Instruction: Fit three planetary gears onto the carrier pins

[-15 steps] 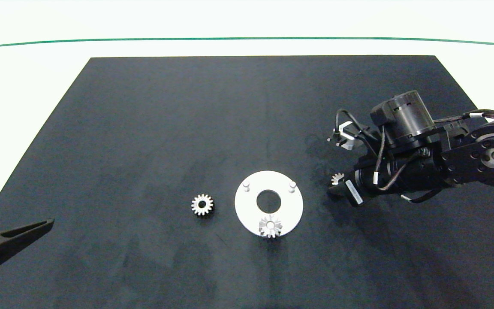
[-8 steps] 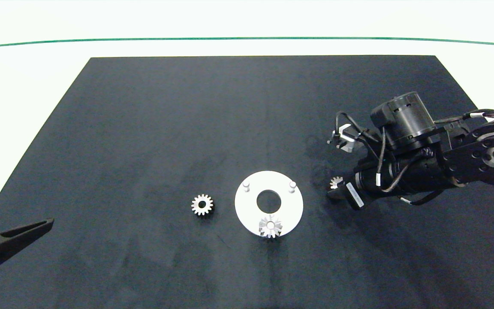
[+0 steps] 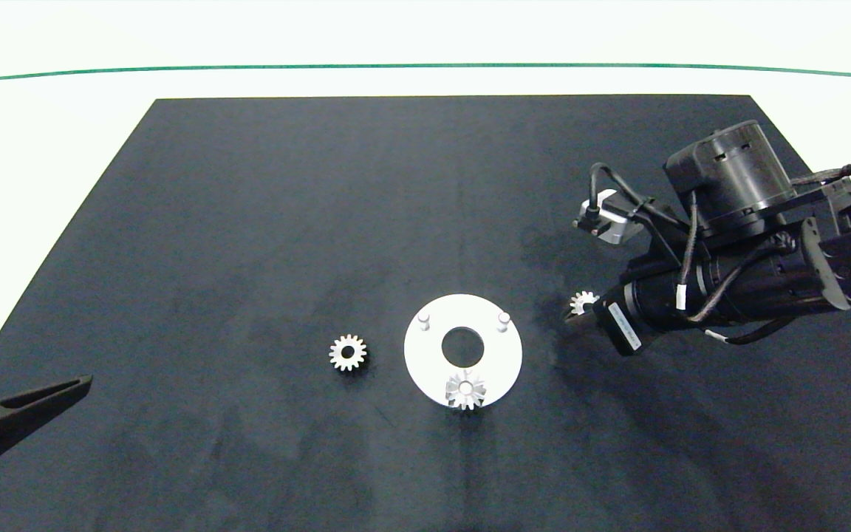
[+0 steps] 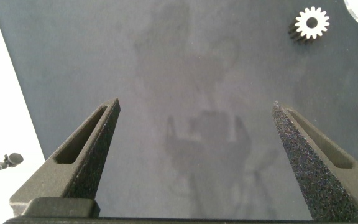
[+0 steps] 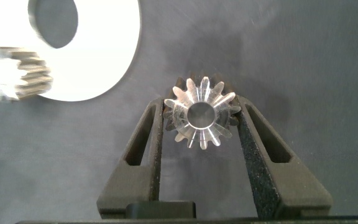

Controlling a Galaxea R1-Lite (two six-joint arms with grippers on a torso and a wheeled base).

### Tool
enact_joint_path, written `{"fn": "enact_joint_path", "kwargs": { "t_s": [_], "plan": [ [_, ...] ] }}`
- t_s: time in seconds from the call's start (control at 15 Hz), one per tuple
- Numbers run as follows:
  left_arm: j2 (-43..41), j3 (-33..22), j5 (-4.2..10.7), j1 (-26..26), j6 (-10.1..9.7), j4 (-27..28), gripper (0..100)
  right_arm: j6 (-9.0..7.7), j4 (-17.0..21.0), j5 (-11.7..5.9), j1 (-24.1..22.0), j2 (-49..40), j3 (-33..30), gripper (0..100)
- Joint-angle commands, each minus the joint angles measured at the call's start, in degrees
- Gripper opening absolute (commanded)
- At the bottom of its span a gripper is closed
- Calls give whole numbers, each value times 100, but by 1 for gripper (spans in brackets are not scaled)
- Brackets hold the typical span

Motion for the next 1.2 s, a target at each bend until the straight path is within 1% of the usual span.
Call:
{"fn": "enact_joint_path", "kwargs": {
  "t_s": [0.07,0.13,0.2,0.27,0.33,0.4,0.47,0.53,0.6,0.8,0.93,1.2],
  "plan": [
    [7,0,1,1,8,12,100,-41,185,-30,105,-63,-284,0],
    [7,0,1,1,8,12,100,-50,369,-30,122,-46,-468,0],
    [7,0,1,1,8,12,100,-58,923,-47,245,-19,-1022,0],
    [-2,0,1,1,8,12,100,-85,1266,-56,307,86,-1435,0],
    [-2,0,1,1,8,12,100,-137,1485,-91,386,200,-1769,0],
    [-2,0,1,1,17,12,100,-146,1661,-188,491,350,-2033,0],
    [-10,-9,1,10,8,12,100,-155,1767,-346,623,517,-2226,0],
    [-10,-9,1,10,17,12,100,-181,1793,-487,773,649,-2323,0],
    [-19,-9,1,19,8,12,100,-190,1793,-566,904,763,-2367,0],
    [-19,-18,1,10,17,12,100,-181,1784,-706,1212,1088,-2455,0],
    [-10,-18,1,10,17,12,100,-181,1784,-706,1274,1141,-2455,0],
    [7,-9,1,1,8,12,100,-181,1784,-706,1221,1185,-2437,0]
  ]
}}
